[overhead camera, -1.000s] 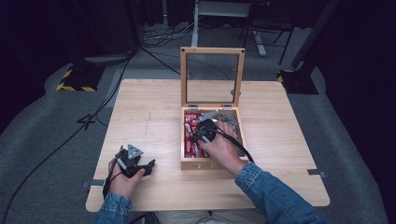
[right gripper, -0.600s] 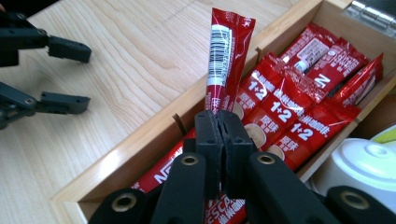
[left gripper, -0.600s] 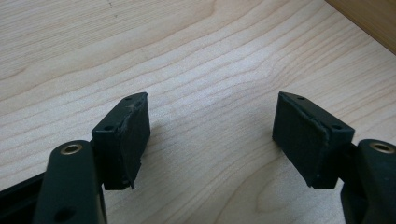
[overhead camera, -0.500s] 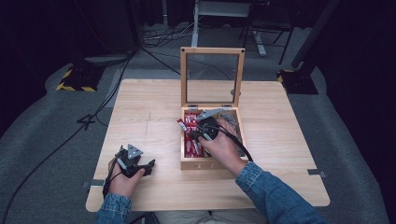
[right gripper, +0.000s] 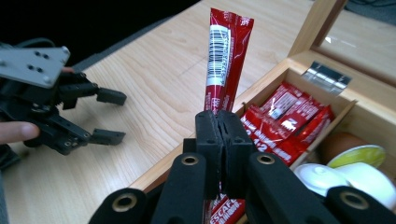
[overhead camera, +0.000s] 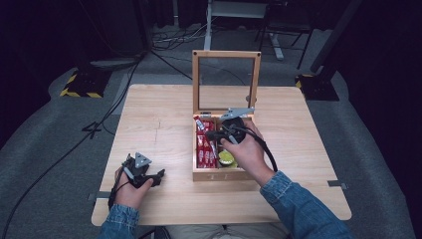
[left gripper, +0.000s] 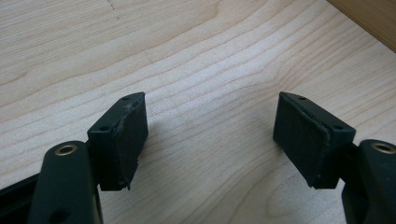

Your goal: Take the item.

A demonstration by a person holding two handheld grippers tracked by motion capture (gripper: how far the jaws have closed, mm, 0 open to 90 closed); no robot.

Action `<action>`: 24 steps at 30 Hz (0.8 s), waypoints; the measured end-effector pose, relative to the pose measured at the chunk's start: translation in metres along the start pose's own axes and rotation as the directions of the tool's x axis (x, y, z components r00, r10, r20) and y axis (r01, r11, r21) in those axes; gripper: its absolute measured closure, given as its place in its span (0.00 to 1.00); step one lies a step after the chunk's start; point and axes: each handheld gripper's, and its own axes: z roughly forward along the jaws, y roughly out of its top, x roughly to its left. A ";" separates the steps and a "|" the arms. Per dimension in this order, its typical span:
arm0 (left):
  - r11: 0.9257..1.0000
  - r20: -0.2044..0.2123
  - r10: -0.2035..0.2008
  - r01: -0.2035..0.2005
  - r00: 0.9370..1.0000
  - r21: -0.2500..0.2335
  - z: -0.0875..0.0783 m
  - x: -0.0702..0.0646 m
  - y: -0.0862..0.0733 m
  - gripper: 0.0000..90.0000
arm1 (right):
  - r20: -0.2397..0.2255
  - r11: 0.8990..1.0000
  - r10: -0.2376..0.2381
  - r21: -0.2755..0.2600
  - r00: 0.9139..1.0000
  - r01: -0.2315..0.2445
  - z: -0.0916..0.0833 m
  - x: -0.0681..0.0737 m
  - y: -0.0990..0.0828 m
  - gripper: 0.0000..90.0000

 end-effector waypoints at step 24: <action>1.000 0.004 0.014 -0.014 1.000 0.004 0.002 0.004 0.002 0.29 | 0.102 0.994 0.062 -0.091 0.993 -0.053 -0.092 -0.041 -0.001 0.98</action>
